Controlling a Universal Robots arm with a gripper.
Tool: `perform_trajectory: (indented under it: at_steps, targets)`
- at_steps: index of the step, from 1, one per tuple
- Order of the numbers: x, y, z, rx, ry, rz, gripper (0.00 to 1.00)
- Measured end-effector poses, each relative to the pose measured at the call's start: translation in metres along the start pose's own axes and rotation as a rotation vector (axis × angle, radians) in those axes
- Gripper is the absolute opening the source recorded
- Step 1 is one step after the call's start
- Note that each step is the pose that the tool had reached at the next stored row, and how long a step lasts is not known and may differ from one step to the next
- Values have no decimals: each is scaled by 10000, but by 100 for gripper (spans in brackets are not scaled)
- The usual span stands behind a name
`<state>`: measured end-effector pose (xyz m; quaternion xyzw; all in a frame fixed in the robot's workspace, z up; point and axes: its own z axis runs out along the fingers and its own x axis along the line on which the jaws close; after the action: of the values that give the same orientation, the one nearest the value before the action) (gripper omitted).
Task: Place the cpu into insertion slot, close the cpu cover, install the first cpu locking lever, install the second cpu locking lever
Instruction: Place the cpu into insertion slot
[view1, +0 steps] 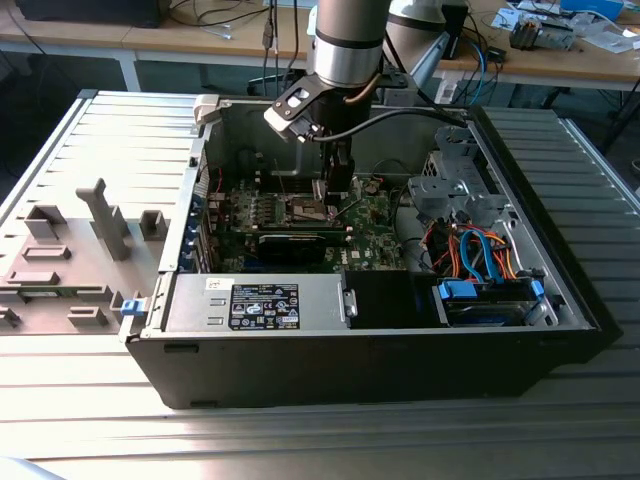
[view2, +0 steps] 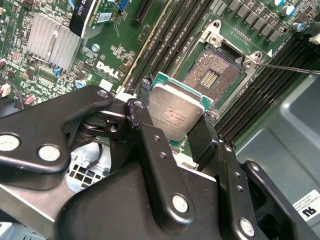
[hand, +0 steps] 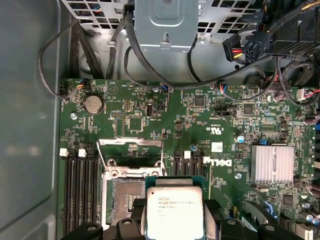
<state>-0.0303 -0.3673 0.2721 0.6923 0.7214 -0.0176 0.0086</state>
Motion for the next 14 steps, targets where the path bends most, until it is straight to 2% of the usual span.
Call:
perform_trajectory:
  at_steps: [14]
  targets:
    - [17,-8,7,1,-1,0,54]
